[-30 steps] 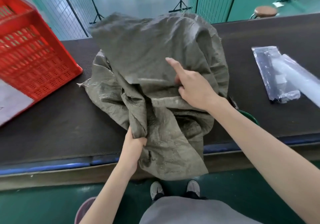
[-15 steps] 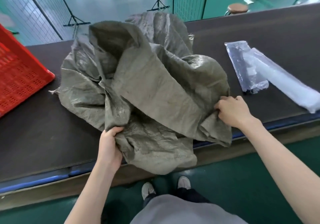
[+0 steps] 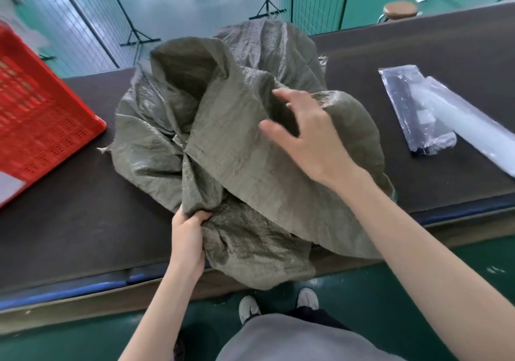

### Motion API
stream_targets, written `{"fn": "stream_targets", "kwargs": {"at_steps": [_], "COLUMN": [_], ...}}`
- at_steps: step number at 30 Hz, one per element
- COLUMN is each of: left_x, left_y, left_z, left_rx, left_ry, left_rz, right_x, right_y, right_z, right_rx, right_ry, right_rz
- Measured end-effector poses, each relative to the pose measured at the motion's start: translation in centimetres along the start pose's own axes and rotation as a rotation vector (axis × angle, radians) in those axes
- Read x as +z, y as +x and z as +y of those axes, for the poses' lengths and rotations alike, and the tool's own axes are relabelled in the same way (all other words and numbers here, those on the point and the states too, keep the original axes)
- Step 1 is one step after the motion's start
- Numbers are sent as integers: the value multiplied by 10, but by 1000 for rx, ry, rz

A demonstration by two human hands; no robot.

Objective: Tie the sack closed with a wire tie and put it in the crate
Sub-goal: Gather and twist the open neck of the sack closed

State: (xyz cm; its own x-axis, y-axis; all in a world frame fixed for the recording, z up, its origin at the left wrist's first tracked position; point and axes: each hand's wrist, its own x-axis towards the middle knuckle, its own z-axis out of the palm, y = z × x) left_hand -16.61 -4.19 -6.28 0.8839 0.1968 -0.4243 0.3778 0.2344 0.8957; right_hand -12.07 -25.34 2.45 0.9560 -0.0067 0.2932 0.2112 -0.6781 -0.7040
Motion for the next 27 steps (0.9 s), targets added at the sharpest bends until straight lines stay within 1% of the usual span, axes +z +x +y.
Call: {"fn": "stream_targets", "kwargs": {"at_steps": [1,3,6,8,10,12,14,16,18,21,23,25,27], "left_x": [-1,-1,0,-1,-5,-11,-15,-17,-17,-7,4,17,28], "left_y": [0,0,1,1,3,5,10,11,13,26,36,42,44], "left_z": [0,1,5,10,12,16,20,26,36,57,68,73,71], "left_rx": [1,6,25,36,43,42,29,-32,-97,-81,-91,-105,-112], "left_ry": [1,0,-8,-18,-33,-46,-28,-21,-10,38,81,174,247], "left_rz": [-2,-12,-6,-7,-22,-57,-155,-297,-378,-375,-329,-301,-304], "right_x": [8,26,50,52,44,32,19,7,-5,-22,-29,-31,-27], "right_y": [3,6,10,9,5,-2,-9,-18,-25,-27,-24,-23,-23], "right_z": [-9,-19,-10,7,26,42,53,66,81,94,93,88,77], "right_rx": [-16,-65,-117,-160,-185,-193,-138,-87,-50,49,159,196,171], "right_ry": [13,-7,6,15,-61,-188,-300,-391,-509,-821,-948,-917,-763], "right_rz": [-84,-164,-155,-124,-128,-185,-235,-272,-301,-359,-416,-347,-207]}}
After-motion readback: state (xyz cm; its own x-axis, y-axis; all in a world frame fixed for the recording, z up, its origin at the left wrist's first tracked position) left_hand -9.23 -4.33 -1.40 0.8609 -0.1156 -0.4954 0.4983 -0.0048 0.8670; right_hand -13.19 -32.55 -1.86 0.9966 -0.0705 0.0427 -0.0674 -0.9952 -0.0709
